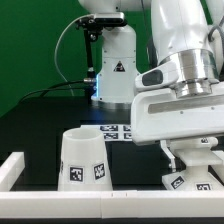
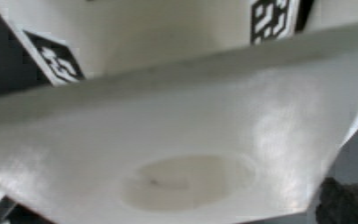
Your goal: Assemble lamp
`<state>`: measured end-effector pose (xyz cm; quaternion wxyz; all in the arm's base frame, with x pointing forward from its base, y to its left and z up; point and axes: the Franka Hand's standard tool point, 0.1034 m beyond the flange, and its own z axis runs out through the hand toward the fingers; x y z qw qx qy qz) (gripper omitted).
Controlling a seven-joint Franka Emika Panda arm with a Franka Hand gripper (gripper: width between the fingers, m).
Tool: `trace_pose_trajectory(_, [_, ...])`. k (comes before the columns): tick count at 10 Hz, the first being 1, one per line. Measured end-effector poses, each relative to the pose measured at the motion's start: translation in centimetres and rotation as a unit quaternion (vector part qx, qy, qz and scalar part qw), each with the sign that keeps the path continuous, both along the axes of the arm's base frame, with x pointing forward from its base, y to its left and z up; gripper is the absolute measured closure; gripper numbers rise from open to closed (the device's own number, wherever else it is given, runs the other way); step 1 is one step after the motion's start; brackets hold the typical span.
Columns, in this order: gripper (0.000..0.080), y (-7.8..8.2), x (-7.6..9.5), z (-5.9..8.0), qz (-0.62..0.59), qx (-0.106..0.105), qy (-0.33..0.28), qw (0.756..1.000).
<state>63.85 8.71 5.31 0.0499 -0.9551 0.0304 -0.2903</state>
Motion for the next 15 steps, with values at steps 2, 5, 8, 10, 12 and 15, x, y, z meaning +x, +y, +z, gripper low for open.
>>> trace_pose_trajectory(2, [0.0101,0.0,-0.1,0.0,0.000,0.001,0.008,1.000])
trace_pose_trajectory(5, [0.0101,0.0,0.0,3.7,0.012,0.011,0.076,0.997])
trace_pose_trajectory(8, [0.0101,-0.5,0.0,4.5,0.067,-0.027,0.057,0.996])
trace_pose_trajectory(10, [0.0101,-0.5,-0.1,4.5,0.112,-0.054,0.054,0.991])
trace_pose_trajectory(12, [0.0101,-0.5,0.0,4.5,0.159,-0.082,0.049,0.983])
trace_pose_trajectory(15, [0.0101,0.1,-2.7,5.6,0.052,-0.019,0.081,0.995])
